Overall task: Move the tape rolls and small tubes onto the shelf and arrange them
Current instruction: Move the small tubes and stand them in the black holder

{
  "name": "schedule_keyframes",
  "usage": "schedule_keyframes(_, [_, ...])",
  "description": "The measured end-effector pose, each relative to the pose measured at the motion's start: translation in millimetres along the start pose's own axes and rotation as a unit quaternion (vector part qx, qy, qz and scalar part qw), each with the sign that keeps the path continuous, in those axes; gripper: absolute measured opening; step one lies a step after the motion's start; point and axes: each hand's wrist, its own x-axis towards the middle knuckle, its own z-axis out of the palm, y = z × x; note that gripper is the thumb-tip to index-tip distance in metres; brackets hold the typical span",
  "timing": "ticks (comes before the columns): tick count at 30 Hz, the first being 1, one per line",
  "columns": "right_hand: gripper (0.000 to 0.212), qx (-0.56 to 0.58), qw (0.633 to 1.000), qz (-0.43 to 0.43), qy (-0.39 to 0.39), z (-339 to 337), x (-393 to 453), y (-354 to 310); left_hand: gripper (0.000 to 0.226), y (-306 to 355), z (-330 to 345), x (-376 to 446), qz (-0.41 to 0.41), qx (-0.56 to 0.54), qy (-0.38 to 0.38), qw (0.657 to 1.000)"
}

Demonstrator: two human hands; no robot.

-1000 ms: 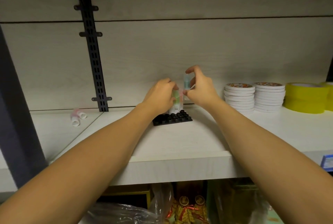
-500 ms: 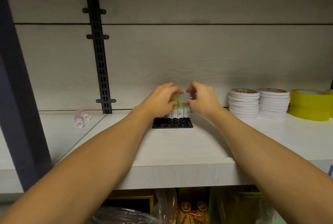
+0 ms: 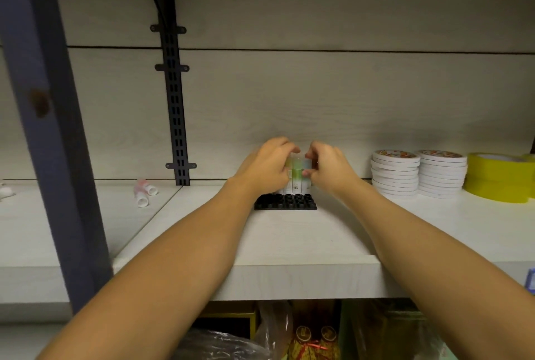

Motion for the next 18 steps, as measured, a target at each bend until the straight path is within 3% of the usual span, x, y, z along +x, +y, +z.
schedule_keyframes(3, [0.026,-0.019,1.0,-0.004,0.007,-4,-8,-1,0.04,10,-17,-12,-0.057,0.043,0.026,0.997])
schedule_keyframes(8, [0.052,-0.07,0.997,-0.019,-0.007,-25,-30,-18,0.025,26,-46,-44,-0.115,0.095,-0.001,0.989])
schedule_keyframes(11, [0.04,-0.099,0.994,-0.044,-0.026,-40,-48,-30,0.03,37,-67,-69,-0.126,0.119,-0.023,0.985])
schedule_keyframes(18, [0.035,-0.103,0.989,-0.089,-0.065,-73,-113,-47,0.036,65,-107,-137,-0.179,0.15,-0.04,0.971])
